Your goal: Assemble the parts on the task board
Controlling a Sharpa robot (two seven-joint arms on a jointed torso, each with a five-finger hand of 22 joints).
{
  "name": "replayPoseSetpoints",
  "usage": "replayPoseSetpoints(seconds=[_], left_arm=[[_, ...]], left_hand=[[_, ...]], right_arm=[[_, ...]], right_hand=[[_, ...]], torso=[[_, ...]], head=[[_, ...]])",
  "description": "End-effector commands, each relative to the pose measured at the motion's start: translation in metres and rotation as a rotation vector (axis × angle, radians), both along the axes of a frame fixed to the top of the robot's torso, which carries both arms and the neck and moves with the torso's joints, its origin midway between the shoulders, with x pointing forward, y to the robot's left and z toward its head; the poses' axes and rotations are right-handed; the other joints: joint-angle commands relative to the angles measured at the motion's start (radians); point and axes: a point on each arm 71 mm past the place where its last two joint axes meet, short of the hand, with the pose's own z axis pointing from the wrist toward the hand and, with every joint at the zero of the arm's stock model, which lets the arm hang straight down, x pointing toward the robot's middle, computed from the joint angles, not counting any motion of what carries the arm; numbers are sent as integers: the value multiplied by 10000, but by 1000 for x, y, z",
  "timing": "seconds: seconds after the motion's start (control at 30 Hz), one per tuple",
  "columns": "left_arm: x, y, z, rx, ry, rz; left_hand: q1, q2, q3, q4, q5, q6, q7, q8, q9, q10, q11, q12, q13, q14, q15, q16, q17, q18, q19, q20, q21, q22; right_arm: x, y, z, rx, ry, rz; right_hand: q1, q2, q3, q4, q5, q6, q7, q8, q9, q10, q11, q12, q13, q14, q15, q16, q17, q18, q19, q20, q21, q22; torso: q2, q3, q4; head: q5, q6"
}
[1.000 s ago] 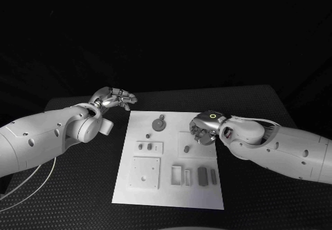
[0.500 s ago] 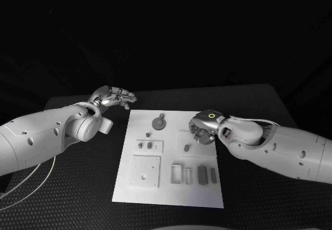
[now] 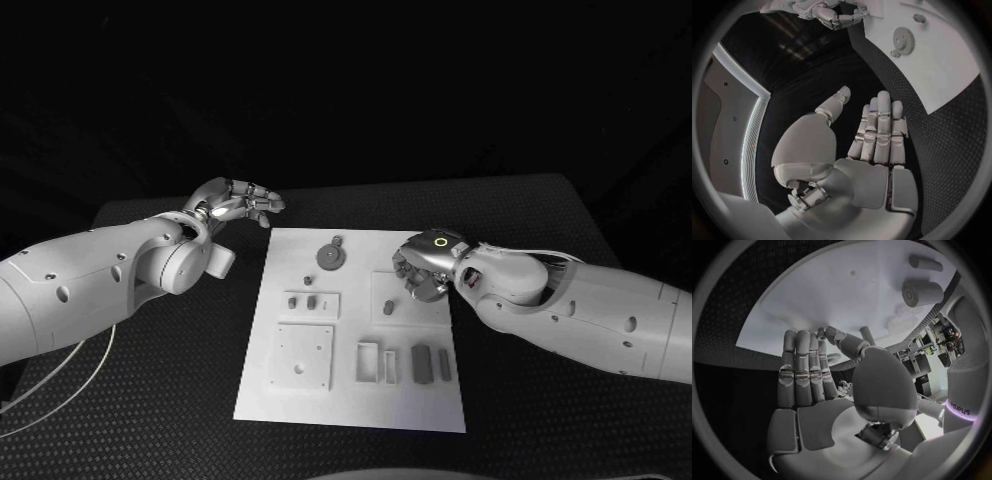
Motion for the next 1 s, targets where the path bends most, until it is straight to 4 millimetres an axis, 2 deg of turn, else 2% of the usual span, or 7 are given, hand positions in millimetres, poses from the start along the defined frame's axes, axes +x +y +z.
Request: replayPoseSetpoints(seconds=[0.03, 0.6, 0.8, 1.0], left_arm=[[0, -2, 1, -110, -5, -126], [0, -1, 1, -108, -11, -116], [0, -1, 1, -108, -12, -111], [0, 0, 1, -104, -17, -98]], left_hand=[[16, 51, -68, 13, -52, -72, -11, -10, -12, -25, 16, 11, -12, -67, 7, 48, 11, 46, 72, 7, -32, 9], [24, 54, -70, 11, -52, -77, -9, -9, -16, -29, 18, 11, -24, -71, 7, 54, 29, 45, 78, 5, -40, 16], [27, 57, -69, 10, -52, -77, -9, -8, -17, -30, 18, 11, -28, -72, 7, 55, 34, 45, 80, 4, -42, 18], [31, 60, -69, 9, -52, -76, -10, -6, -17, -29, 17, 12, -31, -72, 7, 57, 39, 45, 83, 4, -44, 20]], right_arm=[[-4, -9, -20, -795, 735, -211], [-5, -11, -20, -723, 797, -205], [-6, -12, -21, -748, 835, -170], [-5, -13, -21, -893, 618, -116]], right_hand=[[28, -63, 26, -65, -7, -15, 65, -74, -22, -26, 66, -67, -25, -57, 36, -18, -22, 143, -19, 69, -52, 9], [53, -143, 88, -102, -25, -102, 114, -158, -68, -176, 140, -195, -32, -148, 87, -70, -61, 143, -102, 114, -144, 9], [57, 34, 106, -15, -33, 53, 54, -77, -29, -8, 74, -124, 36, -84, 59, -21, -48, 143, -16, 92, -124, 43], [239, 333, 138, -108, -47, 406, -115, 140, 122, 394, -124, 75, 227, 191, -105, 234, 81, 143, 330, -68, 54, 189]], torso=[[-1, 4, 0], [7, -3, 4], [3, -2, 8], [3, 1, 3]], head=[[-14, -4], [-20, -24], [-32, -34], [-53, -44]])
